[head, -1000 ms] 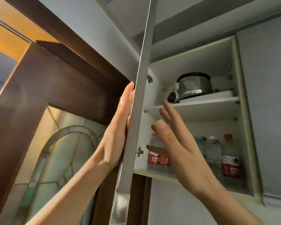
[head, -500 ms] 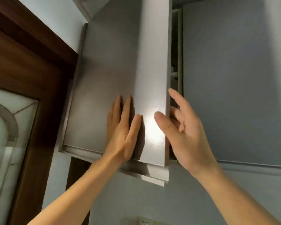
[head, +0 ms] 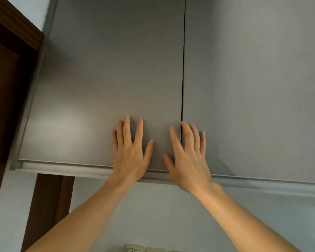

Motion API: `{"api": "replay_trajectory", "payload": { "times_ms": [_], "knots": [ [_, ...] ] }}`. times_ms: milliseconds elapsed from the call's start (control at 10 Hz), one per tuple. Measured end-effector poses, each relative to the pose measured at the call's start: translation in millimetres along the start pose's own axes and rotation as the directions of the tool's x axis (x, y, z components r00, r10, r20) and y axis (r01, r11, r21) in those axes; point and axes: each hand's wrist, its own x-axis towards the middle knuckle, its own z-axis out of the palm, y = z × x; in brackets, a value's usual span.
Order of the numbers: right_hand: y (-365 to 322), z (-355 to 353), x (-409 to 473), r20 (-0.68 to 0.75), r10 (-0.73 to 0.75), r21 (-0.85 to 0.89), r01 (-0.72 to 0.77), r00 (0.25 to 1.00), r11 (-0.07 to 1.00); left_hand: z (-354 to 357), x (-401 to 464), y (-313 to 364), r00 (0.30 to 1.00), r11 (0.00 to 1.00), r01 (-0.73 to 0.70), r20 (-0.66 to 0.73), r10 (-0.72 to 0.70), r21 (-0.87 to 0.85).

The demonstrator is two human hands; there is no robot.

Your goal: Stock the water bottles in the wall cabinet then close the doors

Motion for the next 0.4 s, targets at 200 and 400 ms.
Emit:
{"api": "replay_trajectory", "payload": {
  "times_ms": [200, 400],
  "knots": [
    [7.8, 19.5, 2.2, 0.041, -0.019, -0.213, 0.027, 0.999, 0.977, 21.7, 4.6, -8.8, 0.995, 0.996, -0.016, -0.096, 0.024, 0.088],
    [7.4, -0.5, 5.7, 0.186, 0.003, -0.079, 0.012, 0.983, 0.997, 5.0, 4.1, -2.8, 1.000, 0.999, -0.022, -0.004, 0.022, 0.024]
  ]
}}
